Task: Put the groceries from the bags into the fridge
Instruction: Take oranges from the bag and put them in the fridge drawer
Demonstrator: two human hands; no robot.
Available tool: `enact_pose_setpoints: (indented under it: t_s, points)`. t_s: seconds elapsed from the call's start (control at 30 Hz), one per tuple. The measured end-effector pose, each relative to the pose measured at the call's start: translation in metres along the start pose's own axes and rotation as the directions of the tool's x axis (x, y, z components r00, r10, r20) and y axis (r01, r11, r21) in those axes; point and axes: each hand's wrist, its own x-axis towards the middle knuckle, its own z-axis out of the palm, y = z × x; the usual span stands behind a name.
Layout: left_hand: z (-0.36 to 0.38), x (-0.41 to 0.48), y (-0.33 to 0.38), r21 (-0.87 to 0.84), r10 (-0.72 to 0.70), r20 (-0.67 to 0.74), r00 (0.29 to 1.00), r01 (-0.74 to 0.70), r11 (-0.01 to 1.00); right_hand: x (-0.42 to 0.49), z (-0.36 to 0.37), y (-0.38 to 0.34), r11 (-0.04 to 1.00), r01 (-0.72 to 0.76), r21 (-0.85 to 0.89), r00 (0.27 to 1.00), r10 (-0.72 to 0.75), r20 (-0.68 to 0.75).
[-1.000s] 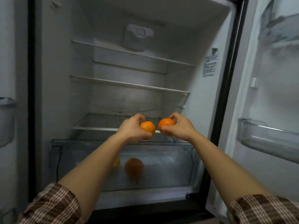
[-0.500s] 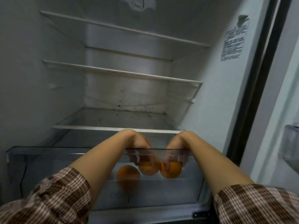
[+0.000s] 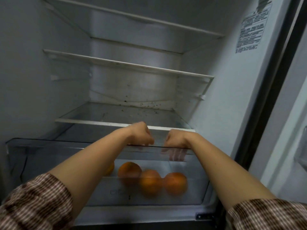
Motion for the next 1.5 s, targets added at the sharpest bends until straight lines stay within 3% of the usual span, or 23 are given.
enact_pose_setpoints:
  t_s: [0.1,0.27,0.4,0.53,0.83,1.03,1.3,1.5]
  points:
    - [-0.01,-0.023,-0.006,-0.122,0.039,-0.303,0.952,-0.08,0.989,-0.007,0.003,-0.013,0.977,0.212,-0.006,0.946,-0.206,-0.25]
    - [-0.015,-0.082,-0.02,-0.075,0.009,-0.648,0.761,-0.076,0.994,-0.033,0.022,-0.054,0.902,0.431,-0.025,0.813,-0.4,-0.423]
    - [-0.012,-0.154,-0.047,-0.047,-0.045,-0.771,0.636,0.014,0.999,-0.074,0.057,-0.091,0.827,0.561,-0.023,0.682,-0.478,-0.554]
    - [-0.002,-0.24,-0.071,-0.036,-0.071,-0.765,0.64,0.067,0.997,-0.13,0.105,-0.115,0.777,0.616,-0.13,0.578,-0.558,-0.595]
    - [0.023,-0.47,-0.113,0.06,-0.118,-0.807,0.578,0.28,0.958,-0.287,0.243,-0.178,0.666,0.731,-0.15,0.508,-0.678,-0.531]
    - [0.018,-0.626,-0.175,-0.027,-0.247,-0.852,0.462,0.431,0.902,-0.382,0.334,-0.266,0.537,0.831,-0.143,0.437,-0.791,-0.428]
    - [0.025,-0.8,-0.297,-0.224,-0.52,-0.818,0.247,0.696,0.683,-0.46,0.478,-0.403,0.336,0.923,-0.186,0.302,-0.934,-0.193]
    - [0.01,-0.902,-0.405,-0.315,-0.605,-0.791,0.09,0.788,0.529,-0.488,0.592,-0.521,0.218,0.951,-0.218,0.213,-0.976,-0.047]
